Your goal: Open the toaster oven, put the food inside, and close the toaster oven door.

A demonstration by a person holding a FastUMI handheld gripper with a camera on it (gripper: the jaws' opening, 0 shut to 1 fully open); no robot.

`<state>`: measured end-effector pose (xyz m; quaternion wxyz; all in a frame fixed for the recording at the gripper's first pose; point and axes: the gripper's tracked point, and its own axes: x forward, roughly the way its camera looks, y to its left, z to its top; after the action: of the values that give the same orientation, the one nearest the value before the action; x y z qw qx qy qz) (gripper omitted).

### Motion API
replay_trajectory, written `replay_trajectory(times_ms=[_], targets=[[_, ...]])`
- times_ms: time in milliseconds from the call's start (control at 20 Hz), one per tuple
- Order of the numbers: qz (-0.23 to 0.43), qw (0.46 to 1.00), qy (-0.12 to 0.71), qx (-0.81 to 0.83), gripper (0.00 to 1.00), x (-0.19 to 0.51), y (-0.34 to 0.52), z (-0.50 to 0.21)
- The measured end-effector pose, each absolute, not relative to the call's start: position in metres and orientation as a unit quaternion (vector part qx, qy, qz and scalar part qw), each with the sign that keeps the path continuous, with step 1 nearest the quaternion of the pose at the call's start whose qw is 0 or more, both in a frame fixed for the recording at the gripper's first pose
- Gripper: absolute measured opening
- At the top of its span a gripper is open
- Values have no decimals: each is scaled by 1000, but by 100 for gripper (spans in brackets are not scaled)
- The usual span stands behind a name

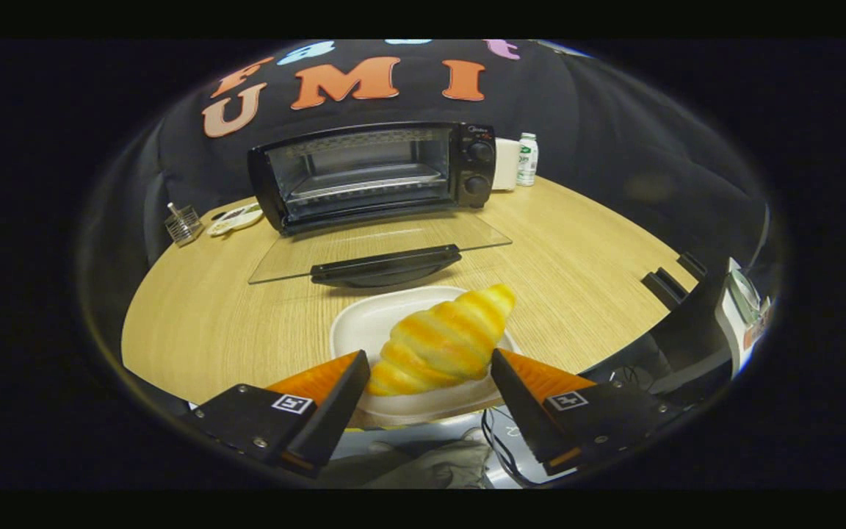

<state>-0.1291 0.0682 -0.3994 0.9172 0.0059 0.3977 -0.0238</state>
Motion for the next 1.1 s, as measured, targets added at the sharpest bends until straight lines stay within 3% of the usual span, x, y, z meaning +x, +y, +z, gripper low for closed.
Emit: replay_trajectory(times_ms=[150,500,800,850,900,1050,1100], targets=[[-21,919,395,0,100,-125,70,-397],[-9,918,397,-8,73,-120,70,-396],[-9,926,377,-6,67,-117,64,-379],[-9,927,374,-6,63,-116,62,-377],[-7,924,381,-10,50,-118,61,-381],[-11,925,380,5,54,-117,60,-379],[-16,923,384,6,68,-119,60,-383]])
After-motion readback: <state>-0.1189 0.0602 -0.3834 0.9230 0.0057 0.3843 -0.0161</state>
